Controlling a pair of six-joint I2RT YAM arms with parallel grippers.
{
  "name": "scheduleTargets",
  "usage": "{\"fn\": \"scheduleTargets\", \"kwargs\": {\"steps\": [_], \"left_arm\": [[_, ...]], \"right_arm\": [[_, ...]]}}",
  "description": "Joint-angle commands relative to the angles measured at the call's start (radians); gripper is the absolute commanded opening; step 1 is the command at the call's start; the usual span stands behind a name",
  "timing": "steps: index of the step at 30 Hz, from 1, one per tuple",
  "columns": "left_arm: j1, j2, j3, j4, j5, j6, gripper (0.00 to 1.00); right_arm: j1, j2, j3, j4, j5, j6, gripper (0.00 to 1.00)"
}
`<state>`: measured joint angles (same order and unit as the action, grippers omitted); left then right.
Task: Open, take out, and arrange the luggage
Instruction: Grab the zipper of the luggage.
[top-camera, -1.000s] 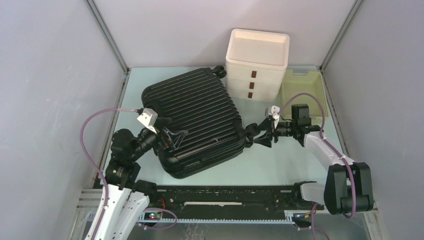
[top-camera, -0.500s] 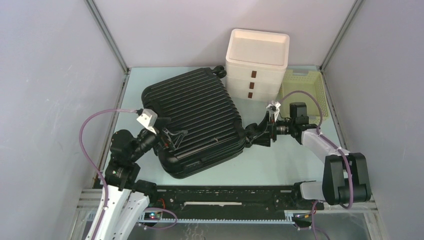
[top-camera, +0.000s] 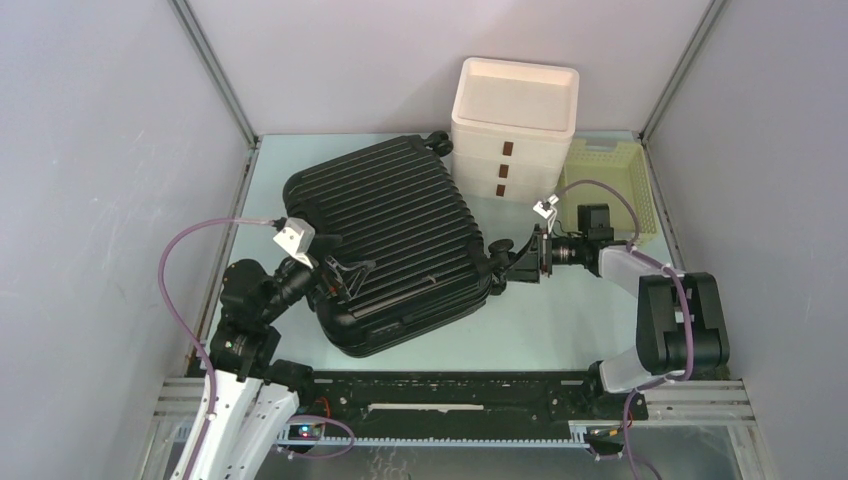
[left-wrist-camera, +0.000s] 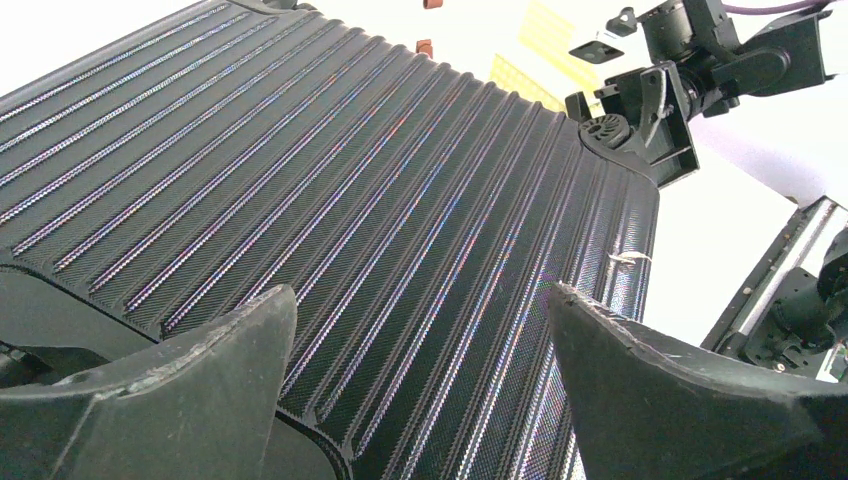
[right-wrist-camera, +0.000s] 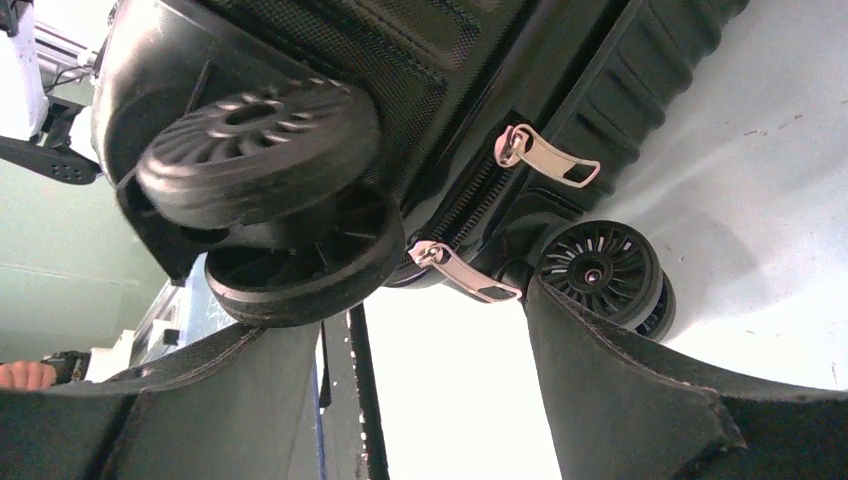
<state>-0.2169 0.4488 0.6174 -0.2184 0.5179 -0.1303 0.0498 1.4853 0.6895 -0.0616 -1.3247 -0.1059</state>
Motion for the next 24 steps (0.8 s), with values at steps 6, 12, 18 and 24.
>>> {"fn": "scheduleTargets", "kwargs": {"steps": [6,12,18,24], "left_arm": [[-0.004,-0.002,-0.016,0.028,0.012,0.023,1.0],[-0.004,0.0,-0.018,0.028,0.012,0.024,1.0],[-0.005,0.003,-0.018,0.029,0.008,0.024,1.0],[-0.004,0.012,-0.019,0.029,0.007,0.024,1.0]], "right_arm": [[0.028,0.055,0.122,-0.195,0.01,-0.124,0.81],[0.045,0.064,0.122,-0.179,0.069,-0.08,0.77],[0.081,0.081,0.142,-0.212,0.093,-0.091,0.73],[0.104,0.115,0.175,-0.257,0.116,-0.108,0.71]]}}
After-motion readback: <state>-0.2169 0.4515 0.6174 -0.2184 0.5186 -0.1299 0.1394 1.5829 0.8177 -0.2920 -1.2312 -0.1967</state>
